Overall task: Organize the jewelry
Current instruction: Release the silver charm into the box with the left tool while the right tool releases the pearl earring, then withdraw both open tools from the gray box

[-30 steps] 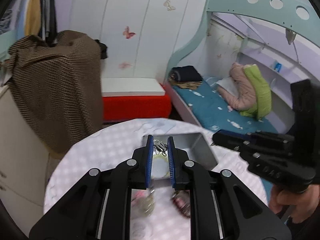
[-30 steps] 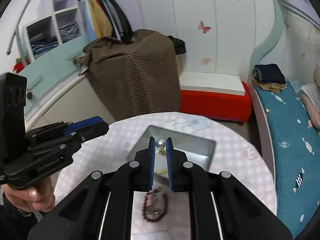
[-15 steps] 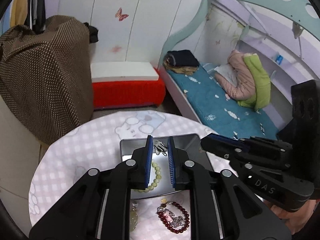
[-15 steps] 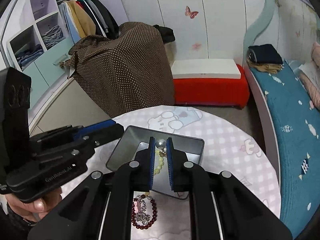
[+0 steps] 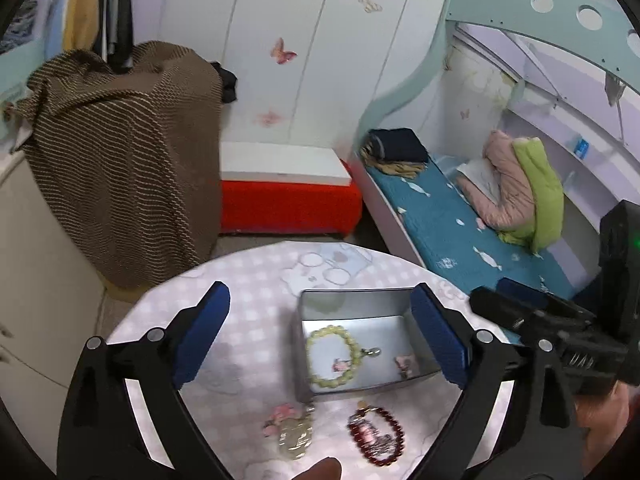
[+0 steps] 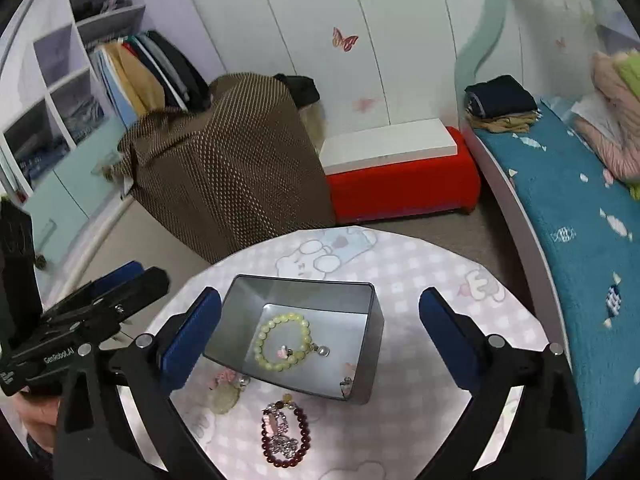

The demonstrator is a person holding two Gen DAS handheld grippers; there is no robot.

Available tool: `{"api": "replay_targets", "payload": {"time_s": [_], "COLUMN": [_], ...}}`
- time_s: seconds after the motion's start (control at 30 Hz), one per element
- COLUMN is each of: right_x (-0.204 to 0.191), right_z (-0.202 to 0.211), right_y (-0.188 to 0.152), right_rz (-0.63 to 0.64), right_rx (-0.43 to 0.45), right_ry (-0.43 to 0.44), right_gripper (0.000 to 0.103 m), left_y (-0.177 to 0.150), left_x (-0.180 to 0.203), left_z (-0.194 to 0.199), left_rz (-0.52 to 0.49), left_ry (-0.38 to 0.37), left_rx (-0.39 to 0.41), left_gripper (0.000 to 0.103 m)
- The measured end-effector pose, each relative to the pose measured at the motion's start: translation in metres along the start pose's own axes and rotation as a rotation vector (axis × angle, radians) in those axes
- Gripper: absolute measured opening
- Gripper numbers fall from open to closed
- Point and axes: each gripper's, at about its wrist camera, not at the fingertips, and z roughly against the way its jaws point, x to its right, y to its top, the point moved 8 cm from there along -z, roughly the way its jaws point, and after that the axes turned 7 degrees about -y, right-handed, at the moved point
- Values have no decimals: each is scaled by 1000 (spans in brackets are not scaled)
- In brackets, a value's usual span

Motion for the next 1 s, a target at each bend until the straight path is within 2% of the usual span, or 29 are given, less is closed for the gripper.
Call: {"api": "replay_targets", "payload": {"time_s": [0.2, 0.53, 0.73, 1.0], "right_x": [1, -15, -22, -30], "right_z": [17, 42, 56, 46], "right_y": [-6, -11, -34, -83], "right_rz": [-2, 45, 100, 198], "right_rx": [36, 86, 101, 24], "right_ry": [-24, -35, -61, -77], "right_gripper": [95, 95, 95, 95], "left_y": [-8, -30, -59, -100], "left_x": [-3, -9, -18, -30], "left_z": [33, 70, 75, 71], "left_rz": [-26, -55, -66, -39], "left_ry": [50, 134, 178, 190], "left_rx": [57, 104, 81, 27], "left_gripper": [95, 95, 95, 95]}}
